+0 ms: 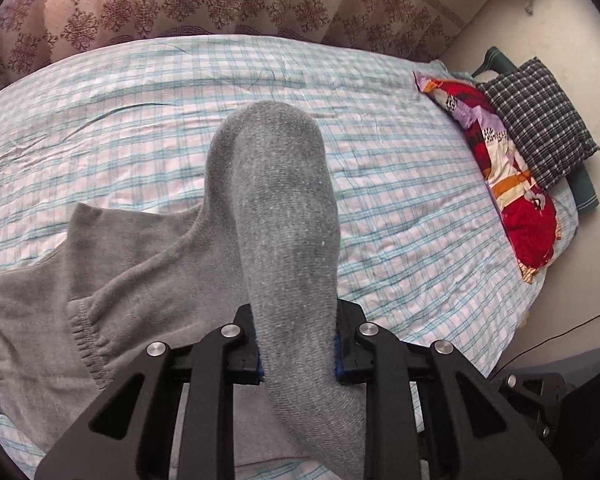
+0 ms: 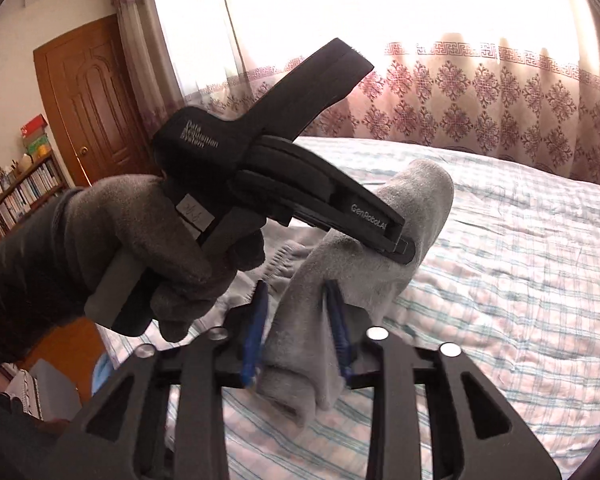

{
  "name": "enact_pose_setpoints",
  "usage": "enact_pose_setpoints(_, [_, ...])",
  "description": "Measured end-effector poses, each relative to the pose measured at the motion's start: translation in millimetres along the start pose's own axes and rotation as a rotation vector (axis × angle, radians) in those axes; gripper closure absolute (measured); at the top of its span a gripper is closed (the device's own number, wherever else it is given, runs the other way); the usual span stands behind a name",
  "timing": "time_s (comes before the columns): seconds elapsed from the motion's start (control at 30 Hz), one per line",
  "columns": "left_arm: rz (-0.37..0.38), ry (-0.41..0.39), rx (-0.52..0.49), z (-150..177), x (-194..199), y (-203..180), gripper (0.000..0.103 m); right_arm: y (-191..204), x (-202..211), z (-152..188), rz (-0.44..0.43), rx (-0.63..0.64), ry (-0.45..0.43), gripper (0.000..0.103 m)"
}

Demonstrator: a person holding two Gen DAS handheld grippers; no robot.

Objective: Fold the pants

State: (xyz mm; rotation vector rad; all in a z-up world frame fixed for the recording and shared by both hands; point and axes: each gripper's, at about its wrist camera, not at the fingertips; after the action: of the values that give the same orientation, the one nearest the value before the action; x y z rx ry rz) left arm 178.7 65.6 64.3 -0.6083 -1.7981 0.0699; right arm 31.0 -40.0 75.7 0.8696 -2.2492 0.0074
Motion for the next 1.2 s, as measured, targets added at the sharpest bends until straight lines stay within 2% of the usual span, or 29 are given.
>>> enact_pose_setpoints(0.03, [0.000,-0.016,0.017,2,10,11,0.080,7,1,-5,-0.004,0.012,-0.019,0.051])
enact_pose_setpoints(0.17, [-0.003,-0.065,0.077,14,44,58,0.083,21,-11,-16,-0.015,0.017,-0.019,0.049])
enact_pose_setpoints(0.37, [-0.003,-0.115,0.139,35,81,130,0.085,20,-59,-22,-0.002,-0.016,0.099,0.049])
enact_pose_setpoints(0.57, [0.002,-0.157,0.144,56,100,190,0.085,28,-106,-22,0.023,0.008,0.181,0.049])
enact_pose_setpoints(0.83, [-0.005,-0.195,0.209,86,103,275,0.085,49,-157,-28,0.040,0.057,0.251,0.049])
enact_pose_setpoints(1.0, [-0.027,-0.160,0.298,106,83,326,0.085,56,-189,-35,0.039,0.064,0.281,0.049])
enact_pose_setpoints(1.13, [-0.008,-0.170,0.320,114,74,341,0.085,81,-212,-33,-0.004,0.130,0.314,0.049])
enact_pose_setpoints(1.2, [-0.009,-0.178,0.307,115,74,343,0.085,92,-222,-24,0.002,0.180,0.336,0.048])
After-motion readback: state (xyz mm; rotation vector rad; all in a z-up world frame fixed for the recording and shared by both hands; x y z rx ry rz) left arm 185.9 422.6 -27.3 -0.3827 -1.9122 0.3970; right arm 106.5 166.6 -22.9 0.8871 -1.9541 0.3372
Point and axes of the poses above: each gripper's, at about its wrist camera, not at the fingertips, and x roughly against the way its jaws point, y to its left, z to its underside, and after that the axes turned 6 degrees about y, right-handed
